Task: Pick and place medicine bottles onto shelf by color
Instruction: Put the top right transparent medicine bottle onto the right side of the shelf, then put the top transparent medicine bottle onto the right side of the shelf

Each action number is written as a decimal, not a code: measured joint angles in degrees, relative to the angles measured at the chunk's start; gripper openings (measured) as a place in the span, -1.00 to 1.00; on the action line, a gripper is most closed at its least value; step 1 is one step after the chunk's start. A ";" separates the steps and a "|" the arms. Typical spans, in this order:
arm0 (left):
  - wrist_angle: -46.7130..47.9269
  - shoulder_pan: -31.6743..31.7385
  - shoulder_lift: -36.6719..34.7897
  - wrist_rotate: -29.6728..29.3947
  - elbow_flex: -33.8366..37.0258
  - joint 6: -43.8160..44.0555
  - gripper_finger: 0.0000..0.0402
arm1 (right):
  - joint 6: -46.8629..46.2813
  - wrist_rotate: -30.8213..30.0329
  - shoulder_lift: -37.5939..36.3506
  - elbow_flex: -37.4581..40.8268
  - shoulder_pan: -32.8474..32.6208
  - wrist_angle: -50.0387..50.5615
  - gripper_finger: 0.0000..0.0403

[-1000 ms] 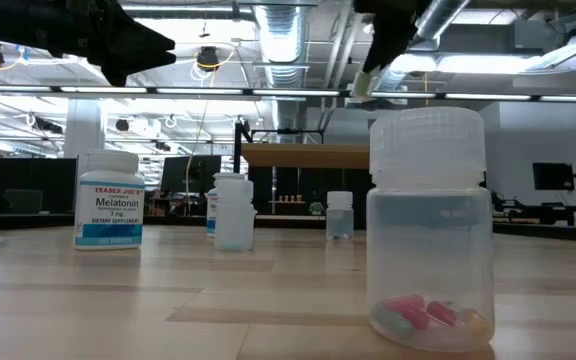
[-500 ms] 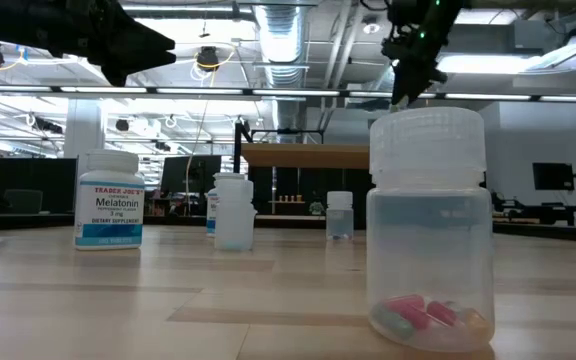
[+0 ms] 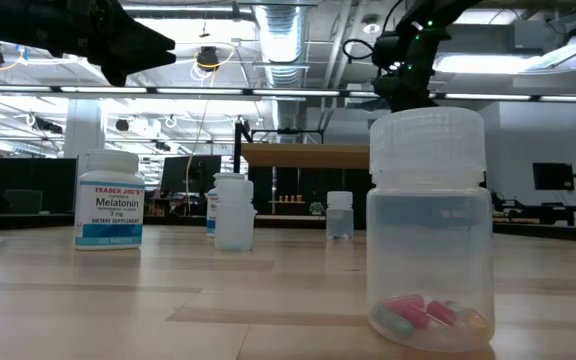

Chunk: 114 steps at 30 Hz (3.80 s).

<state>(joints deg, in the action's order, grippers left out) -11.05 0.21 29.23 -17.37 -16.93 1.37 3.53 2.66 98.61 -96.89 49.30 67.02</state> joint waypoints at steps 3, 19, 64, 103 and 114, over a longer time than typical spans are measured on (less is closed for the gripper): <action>0.00 -0.01 -0.01 0.00 0.00 -0.02 -0.18 | 0.01 0.00 0.09 -0.67 -0.10 -0.30 -0.26; 0.02 -0.02 -0.02 0.02 0.00 -0.09 -0.18 | 1.44 -0.04 0.11 -0.65 -0.14 -0.54 0.13; 0.04 0.00 -0.02 0.04 0.00 -0.11 -0.18 | 6.05 12.40 -15.40 -6.90 -37.18 15.82 -0.08; 1.36 -0.02 0.02 0.07 0.00 1.20 -0.18 | -4.43 -2.84 -6.03 26.91 -45.95 -29.71 -0.26; 1.22 0.00 0.02 0.07 0.00 1.20 -0.18 | -1.57 -2.58 0.15 25.69 -44.95 -31.71 -0.26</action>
<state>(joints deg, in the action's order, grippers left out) -9.83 0.21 29.26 -17.30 -16.93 2.57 1.96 0.08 98.76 -71.20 4.35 35.31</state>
